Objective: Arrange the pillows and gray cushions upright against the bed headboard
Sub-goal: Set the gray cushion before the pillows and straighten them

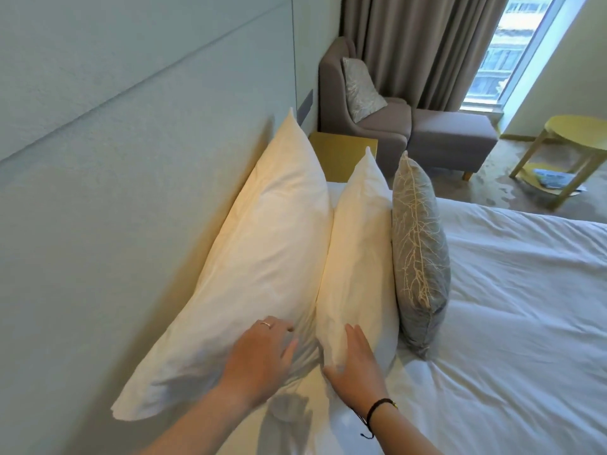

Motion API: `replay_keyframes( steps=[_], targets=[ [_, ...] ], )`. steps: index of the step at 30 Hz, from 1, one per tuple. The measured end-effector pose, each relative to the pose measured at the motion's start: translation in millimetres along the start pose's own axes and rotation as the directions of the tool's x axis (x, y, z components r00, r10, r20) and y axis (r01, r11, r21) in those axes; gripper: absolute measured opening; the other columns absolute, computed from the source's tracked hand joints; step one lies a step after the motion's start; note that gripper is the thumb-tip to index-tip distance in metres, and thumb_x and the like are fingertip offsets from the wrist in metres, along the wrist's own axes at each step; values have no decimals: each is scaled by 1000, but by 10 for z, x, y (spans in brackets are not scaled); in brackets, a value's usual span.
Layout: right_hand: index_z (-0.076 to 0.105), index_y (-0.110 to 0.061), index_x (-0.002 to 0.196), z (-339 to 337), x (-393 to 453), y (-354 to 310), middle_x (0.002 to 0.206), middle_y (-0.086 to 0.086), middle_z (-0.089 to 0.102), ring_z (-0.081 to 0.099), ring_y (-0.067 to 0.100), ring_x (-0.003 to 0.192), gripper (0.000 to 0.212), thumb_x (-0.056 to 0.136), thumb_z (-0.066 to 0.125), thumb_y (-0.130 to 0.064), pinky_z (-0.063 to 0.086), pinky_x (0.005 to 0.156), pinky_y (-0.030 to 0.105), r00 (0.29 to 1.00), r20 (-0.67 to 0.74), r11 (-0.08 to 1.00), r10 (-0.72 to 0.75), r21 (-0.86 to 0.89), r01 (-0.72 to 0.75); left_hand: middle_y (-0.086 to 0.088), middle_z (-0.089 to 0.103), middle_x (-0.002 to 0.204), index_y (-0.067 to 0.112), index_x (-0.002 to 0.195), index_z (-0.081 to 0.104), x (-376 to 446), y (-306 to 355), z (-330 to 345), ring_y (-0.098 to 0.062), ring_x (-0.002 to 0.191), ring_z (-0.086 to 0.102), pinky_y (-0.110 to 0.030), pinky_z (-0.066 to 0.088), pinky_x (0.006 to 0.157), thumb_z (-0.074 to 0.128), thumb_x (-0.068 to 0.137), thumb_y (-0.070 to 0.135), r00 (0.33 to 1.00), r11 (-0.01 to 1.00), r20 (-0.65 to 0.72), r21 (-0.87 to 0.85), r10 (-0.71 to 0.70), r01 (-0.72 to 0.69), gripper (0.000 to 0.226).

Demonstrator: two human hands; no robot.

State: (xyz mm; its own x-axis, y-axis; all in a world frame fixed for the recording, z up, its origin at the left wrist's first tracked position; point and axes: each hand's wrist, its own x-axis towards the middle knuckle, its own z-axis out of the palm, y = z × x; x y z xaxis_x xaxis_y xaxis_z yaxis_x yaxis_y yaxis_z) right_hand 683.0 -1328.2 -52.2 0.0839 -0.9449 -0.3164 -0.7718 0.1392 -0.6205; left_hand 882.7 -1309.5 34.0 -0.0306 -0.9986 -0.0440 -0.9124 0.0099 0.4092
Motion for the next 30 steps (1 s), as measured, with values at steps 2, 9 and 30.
replay_keyframes(
  steps=[2, 9, 30],
  targets=[
    [15, -24, 152, 46, -50, 73, 161, -5, 14, 14, 9, 146, 80, 88, 56, -50, 19, 113, 22, 999, -30, 998, -24, 49, 26, 5, 57, 130, 25, 131, 53, 160, 199, 320, -16, 120, 53, -33, 44, 96, 45, 92, 58, 957, 973, 253, -142, -140, 180, 51],
    [21, -36, 146, -36, -118, 244, 149, -21, 28, 29, 3, 139, 101, 62, 74, -53, 35, 106, 23, 999, 32, 974, -15, 225, 8, -6, 71, 95, 12, 101, 68, 510, 654, 930, -22, 85, 67, -30, 48, 62, 65, 82, 55, 769, 618, 536, -485, -349, 619, 47],
    [-3, -42, 150, -68, -140, 391, 161, -6, 7, 22, 14, 144, 119, 61, 75, -57, 37, 101, 30, 991, 25, 951, 135, 276, -137, -1, 71, 80, 10, 86, 66, 225, 404, 732, -10, 70, 65, -20, 44, 55, 65, 87, 37, 914, 856, 360, -396, -189, 332, 27]
  ],
)
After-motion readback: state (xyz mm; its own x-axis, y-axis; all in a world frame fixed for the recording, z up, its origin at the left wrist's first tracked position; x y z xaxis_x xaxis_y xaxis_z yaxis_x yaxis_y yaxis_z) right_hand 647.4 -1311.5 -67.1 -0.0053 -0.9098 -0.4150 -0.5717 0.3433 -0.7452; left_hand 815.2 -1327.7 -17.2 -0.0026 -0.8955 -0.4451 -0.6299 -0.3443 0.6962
